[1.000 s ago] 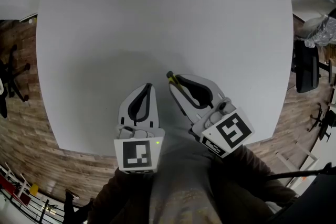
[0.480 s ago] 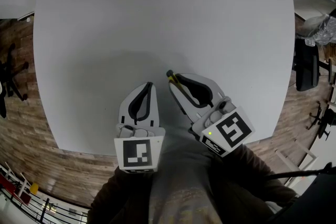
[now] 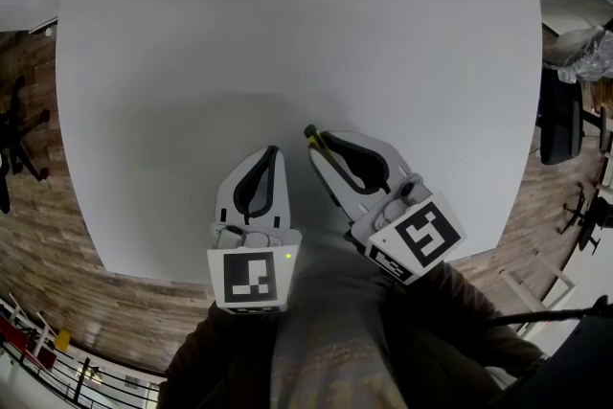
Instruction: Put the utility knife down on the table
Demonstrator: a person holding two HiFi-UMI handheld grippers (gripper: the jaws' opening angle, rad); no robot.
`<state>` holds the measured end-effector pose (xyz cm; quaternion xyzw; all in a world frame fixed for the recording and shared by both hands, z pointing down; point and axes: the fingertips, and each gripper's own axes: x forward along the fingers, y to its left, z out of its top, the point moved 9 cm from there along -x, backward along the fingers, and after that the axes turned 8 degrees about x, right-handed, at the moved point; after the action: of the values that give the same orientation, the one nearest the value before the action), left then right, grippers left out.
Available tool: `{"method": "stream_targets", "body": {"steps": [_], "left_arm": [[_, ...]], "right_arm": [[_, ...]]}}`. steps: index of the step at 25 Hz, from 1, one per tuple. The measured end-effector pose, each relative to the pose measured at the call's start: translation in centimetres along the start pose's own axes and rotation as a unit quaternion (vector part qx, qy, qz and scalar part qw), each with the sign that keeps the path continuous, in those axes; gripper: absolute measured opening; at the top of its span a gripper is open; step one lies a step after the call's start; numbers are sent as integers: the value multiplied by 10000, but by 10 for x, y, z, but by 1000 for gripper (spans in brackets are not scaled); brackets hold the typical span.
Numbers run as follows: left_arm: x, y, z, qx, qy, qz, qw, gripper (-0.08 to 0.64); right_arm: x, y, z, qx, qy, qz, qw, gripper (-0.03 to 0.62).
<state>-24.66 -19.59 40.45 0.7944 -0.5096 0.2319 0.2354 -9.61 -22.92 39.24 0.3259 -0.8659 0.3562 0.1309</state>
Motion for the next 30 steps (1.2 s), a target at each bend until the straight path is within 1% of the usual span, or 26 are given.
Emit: {"method": "stream_targets", "body": {"steps": [30], "left_arm": [[9,6,-9,-136,126,-51,9998,3]], "right_arm": [[12,-9,-15,177,219,-70,9996,63]]}}
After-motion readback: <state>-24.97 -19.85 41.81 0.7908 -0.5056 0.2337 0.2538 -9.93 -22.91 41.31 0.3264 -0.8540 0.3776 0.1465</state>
